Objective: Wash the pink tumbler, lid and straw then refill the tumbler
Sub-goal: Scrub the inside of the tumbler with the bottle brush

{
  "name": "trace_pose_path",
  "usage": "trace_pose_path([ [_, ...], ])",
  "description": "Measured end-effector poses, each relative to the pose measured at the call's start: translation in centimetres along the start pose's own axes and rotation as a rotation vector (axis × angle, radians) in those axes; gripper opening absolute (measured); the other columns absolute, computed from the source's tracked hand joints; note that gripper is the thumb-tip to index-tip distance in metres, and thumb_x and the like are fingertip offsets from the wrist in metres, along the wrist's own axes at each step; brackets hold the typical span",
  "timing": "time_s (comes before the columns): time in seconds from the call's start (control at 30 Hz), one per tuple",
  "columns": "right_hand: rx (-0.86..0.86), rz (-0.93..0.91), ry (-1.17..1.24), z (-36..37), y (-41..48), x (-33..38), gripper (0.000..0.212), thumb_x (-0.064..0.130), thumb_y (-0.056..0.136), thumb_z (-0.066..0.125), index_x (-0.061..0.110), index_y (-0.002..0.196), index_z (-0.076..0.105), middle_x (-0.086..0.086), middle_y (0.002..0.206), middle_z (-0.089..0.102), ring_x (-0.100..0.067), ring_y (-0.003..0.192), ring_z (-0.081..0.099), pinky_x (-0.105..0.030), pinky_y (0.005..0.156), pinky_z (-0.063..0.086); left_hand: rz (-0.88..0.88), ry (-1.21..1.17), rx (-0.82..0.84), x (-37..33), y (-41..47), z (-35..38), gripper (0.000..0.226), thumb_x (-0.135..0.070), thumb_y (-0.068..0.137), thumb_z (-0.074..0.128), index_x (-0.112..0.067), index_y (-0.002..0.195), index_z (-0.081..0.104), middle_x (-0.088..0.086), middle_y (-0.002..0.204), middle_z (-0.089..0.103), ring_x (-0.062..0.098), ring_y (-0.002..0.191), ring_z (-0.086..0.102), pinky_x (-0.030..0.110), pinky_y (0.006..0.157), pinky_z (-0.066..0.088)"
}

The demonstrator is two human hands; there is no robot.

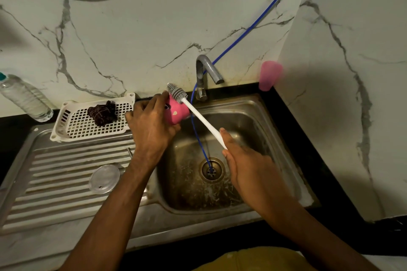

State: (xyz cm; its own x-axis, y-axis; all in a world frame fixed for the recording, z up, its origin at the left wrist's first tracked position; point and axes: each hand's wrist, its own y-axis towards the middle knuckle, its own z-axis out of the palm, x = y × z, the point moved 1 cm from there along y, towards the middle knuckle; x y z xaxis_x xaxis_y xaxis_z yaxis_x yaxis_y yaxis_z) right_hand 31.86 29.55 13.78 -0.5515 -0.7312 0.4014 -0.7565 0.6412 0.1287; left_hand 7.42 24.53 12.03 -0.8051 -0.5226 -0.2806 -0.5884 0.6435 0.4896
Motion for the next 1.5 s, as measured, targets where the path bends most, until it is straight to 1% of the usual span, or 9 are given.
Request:
trace_pose_path([
  [0.17, 0.040, -0.008, 0.006, 0.1, -1.2, 0.0, 0.062, 0.052, 0.096, 0.012, 0.043, 0.156, -0.003, 0.007, 0.086, 0.055, -0.008, 0.066, 0.058, -0.031, 0.063, 0.056, -0.093, -0.044, -0.031, 0.7, 0.9, -0.7, 0.084, -0.049, 0.059, 0.087, -0.019, 0.133, 0.060, 0.007, 0.116, 0.072, 0.041, 0.104, 0.064, 0.049, 0.084, 0.045],
  [0.43, 0.001, -0.001, 0.037, 0.9, -0.7, -1.2, 0.058, 0.052, 0.098, 0.015, 0.046, 0.154, -0.001, 0.006, 0.083, 0.053, -0.009, 0.064, 0.057, -0.037, 0.062, 0.056, -0.063, -0.152, 0.027, -0.7, -0.1, -0.9, 0.089, -0.061, 0.059, 0.076, -0.017, 0.135, 0.061, 0.007, 0.106, 0.074, 0.029, 0.090, 0.070, 0.039, 0.078, 0.055],
  [0.57, -0.024, -0.016, 0.033, 0.9, -0.4, -1.2, 0.057, 0.053, 0.099, 0.016, 0.047, 0.153, 0.000, 0.006, 0.084, 0.055, -0.010, 0.061, 0.057, -0.036, 0.057, 0.056, -0.117, -0.205, 0.057, -0.8, 0.1, -1.5, 0.088, -0.066, 0.058, 0.072, -0.023, 0.135, 0.060, 0.002, 0.108, 0.073, 0.026, 0.093, 0.070, 0.036, 0.079, 0.054],
  [0.7, 0.002, -0.005, 0.034, 1.1, -1.7, -1.8, 0.058, 0.057, 0.097, 0.011, 0.046, 0.154, 0.006, 0.008, 0.083, 0.056, -0.008, 0.063, 0.057, -0.037, 0.060, 0.057, -0.255, -0.327, 0.111, 0.4, 0.6, -2.2, 0.090, -0.059, 0.058, 0.089, -0.025, 0.135, 0.060, 0.002, 0.113, 0.074, 0.023, 0.096, 0.068, 0.029, 0.083, 0.047],
  [0.87, -0.027, -0.034, 0.039, 0.6, -0.3, -1.0, 0.059, 0.058, 0.099, 0.011, 0.044, 0.156, 0.008, 0.008, 0.081, 0.056, -0.009, 0.060, 0.057, -0.035, 0.057, 0.056, -0.270, -0.414, 0.175, -0.4, 0.6, -2.5, 0.090, -0.047, 0.058, 0.094, -0.019, 0.137, 0.060, 0.007, 0.120, 0.071, 0.015, 0.095, 0.058, 0.033, 0.090, 0.048],
  [1.0, -0.052, -0.060, 0.043, 0.1, 0.2, -0.7, 0.058, 0.058, 0.101, 0.011, 0.043, 0.157, 0.009, 0.008, 0.079, 0.056, -0.008, 0.058, 0.056, -0.032, 0.054, 0.055, -0.317, -0.528, 0.173, -0.3, 0.9, -2.5, 0.092, -0.047, 0.053, 0.096, -0.022, 0.135, 0.062, 0.003, 0.123, 0.069, 0.018, 0.103, 0.064, 0.033, 0.090, 0.053],
  [1.17, -0.054, -0.049, 0.001, -0.3, -1.1, -1.9, 0.056, 0.051, 0.102, 0.020, 0.037, 0.156, 0.026, 0.013, 0.068, 0.048, -0.003, 0.048, 0.047, -0.016, 0.044, 0.041, -0.330, -0.594, 0.219, 0.5, 1.0, -2.3, 0.092, -0.036, 0.055, 0.097, -0.018, 0.137, 0.060, 0.004, 0.128, 0.067, 0.019, 0.105, 0.065, 0.038, 0.093, 0.056],
  [1.37, -0.080, -0.071, 0.077, -0.3, 0.0, -1.1, 0.055, 0.054, 0.101, 0.019, 0.046, 0.154, 0.013, 0.009, 0.075, 0.054, -0.008, 0.058, 0.055, -0.036, 0.053, 0.054, -0.375, -0.754, 0.237, -0.8, 0.6, -1.8, 0.100, -0.062, 0.035, 0.084, -0.019, 0.124, 0.067, -0.004, 0.112, 0.069, 0.012, 0.094, 0.067, 0.025, 0.076, 0.054],
  [1.5, -0.094, -0.055, 0.030, -0.5, -0.9, -1.5, 0.055, 0.054, 0.102, 0.021, 0.045, 0.156, 0.019, 0.013, 0.071, 0.049, -0.005, 0.052, 0.051, -0.023, 0.048, 0.048, -0.388, -0.782, 0.241, -0.5, 1.3, -2.7, 0.085, -0.033, 0.051, 0.099, -0.017, 0.128, 0.065, -0.002, 0.116, 0.068, 0.017, 0.099, 0.067, 0.028, 0.083, 0.055],
])
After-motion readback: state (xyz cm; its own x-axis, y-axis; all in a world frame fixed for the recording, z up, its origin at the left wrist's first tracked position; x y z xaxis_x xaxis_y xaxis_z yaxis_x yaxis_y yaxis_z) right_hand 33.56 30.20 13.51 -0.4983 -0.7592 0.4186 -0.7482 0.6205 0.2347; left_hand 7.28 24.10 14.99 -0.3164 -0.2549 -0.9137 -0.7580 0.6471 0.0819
